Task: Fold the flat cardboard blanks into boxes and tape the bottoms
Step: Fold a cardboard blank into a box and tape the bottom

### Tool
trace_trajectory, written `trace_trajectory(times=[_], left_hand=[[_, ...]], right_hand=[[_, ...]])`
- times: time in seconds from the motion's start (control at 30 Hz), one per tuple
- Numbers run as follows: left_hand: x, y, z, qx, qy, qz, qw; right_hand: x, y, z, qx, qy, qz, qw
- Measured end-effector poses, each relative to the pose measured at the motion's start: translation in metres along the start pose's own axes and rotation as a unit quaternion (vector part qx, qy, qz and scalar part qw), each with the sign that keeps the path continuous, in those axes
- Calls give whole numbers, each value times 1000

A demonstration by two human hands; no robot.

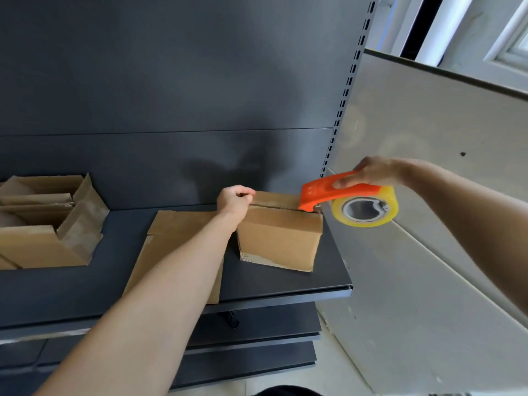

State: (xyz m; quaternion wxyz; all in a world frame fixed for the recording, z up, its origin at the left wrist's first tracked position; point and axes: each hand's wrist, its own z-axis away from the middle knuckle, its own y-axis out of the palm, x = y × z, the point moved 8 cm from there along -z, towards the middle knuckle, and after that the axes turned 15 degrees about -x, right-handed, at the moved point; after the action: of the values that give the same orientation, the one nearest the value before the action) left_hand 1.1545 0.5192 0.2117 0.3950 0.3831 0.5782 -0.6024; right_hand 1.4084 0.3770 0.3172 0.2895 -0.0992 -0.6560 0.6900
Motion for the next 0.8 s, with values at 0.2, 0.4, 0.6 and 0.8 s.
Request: trace_trajectory(times=[0.2, 0.4, 0.6, 0.8], left_hand=[[-2, 5, 0, -1, 18, -20, 1000], [-9, 22, 10, 13, 34, -28, 999], [-11, 22, 12, 14, 43, -30, 999], [-9, 24, 11, 15, 36, -28, 999]], right_hand=[[-87, -31, 32, -25, 75, 4, 997], [-121, -22, 45, -23, 87, -13, 996], [-124, 16, 40, 9, 103, -11, 995], [-122, 40, 27, 31, 99, -7, 995]])
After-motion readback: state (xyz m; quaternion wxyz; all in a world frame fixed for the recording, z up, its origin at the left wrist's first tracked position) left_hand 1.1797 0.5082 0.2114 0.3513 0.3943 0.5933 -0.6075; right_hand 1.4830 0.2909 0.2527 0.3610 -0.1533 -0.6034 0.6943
